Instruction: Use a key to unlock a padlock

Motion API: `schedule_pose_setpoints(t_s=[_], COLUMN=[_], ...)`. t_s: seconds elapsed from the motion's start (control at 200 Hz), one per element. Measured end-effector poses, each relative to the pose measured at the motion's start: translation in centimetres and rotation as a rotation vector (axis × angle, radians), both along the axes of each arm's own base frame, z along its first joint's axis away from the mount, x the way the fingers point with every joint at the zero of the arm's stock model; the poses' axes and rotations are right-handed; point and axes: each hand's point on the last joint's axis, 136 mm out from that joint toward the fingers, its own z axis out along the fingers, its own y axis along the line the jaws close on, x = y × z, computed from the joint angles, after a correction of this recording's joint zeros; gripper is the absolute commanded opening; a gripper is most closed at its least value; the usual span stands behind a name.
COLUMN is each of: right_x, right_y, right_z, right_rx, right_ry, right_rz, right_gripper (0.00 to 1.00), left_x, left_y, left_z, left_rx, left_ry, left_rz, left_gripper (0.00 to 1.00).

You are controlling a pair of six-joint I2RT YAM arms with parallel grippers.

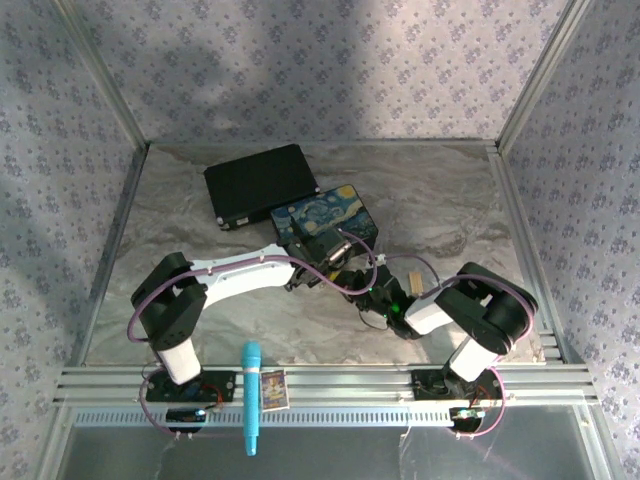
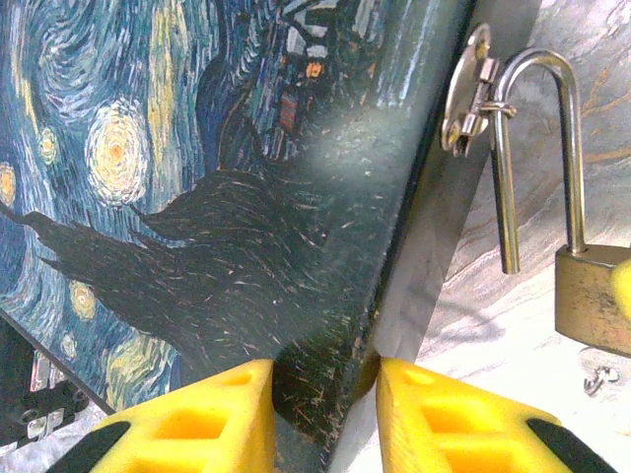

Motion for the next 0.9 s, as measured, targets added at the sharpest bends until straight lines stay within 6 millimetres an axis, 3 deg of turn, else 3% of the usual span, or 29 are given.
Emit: schedule_pose_setpoints(t_s=[0.455,0.695,0.899], right_x=[2.0,4.6,4.6], right_y=[-0.7,-2.7,-2.9], right_z=[0.4,0.7,0.4], right_rx=[0.018,0.029,0.014], right_ry=[-0.025,-0.049,-0.043], right_rz=[-0.047,-0.149,-0.144], right_gripper=[0.0,0.0,0.0], left_x=[0.3,0.3,0.3], left_y=[-0.6,-0.6,-0.6], left_z=[-0.1,-0.1,-0.1], left_rx=[-0.018,-0.018,-0.019], left_ry=[-0.041,-0.046,-0.047], left_rz=[-0.011,-0.011,-0.01], left_gripper=[0.27,0.27,0.27])
